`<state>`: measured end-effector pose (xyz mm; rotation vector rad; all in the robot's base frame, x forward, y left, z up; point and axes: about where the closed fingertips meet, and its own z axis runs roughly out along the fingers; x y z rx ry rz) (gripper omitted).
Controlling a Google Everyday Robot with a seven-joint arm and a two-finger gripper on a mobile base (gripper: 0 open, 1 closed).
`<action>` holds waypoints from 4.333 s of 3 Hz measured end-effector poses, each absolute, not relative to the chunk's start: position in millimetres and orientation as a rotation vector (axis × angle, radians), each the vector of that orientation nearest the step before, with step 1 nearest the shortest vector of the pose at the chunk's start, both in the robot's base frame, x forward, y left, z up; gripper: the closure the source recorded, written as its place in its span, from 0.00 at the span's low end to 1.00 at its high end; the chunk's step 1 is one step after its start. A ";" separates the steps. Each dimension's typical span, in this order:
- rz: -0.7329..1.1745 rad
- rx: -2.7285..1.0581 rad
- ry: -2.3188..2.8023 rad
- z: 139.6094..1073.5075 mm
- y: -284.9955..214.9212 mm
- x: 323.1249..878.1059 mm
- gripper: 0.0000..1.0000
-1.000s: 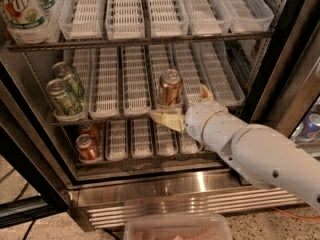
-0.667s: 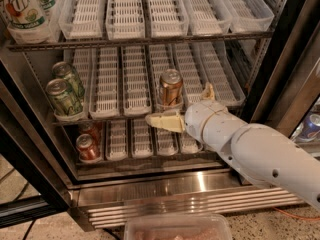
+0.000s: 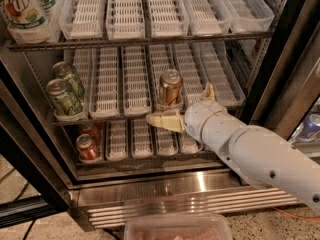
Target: Pick orange can from middle shelf of fridge
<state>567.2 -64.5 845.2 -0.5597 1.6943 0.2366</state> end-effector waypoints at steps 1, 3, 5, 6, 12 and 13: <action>0.219 -0.551 1.672 843.0 -66.0 571.5 0.00; 0.208 -0.535 1.627 843.5 -63.2 581.3 0.11; 0.210 -0.525 1.599 842.1 -52.4 587.6 0.16; 0.193 -0.512 1.595 836.1 -47.6 591.3 0.19; 0.166 -0.330 1.582 839.9 -62.1 624.2 0.49; 0.168 -0.329 1.581 840.7 -61.9 624.8 0.72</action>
Offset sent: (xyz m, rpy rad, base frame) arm 0.0161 -0.0035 -0.0054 0.0104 -0.0782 -0.0324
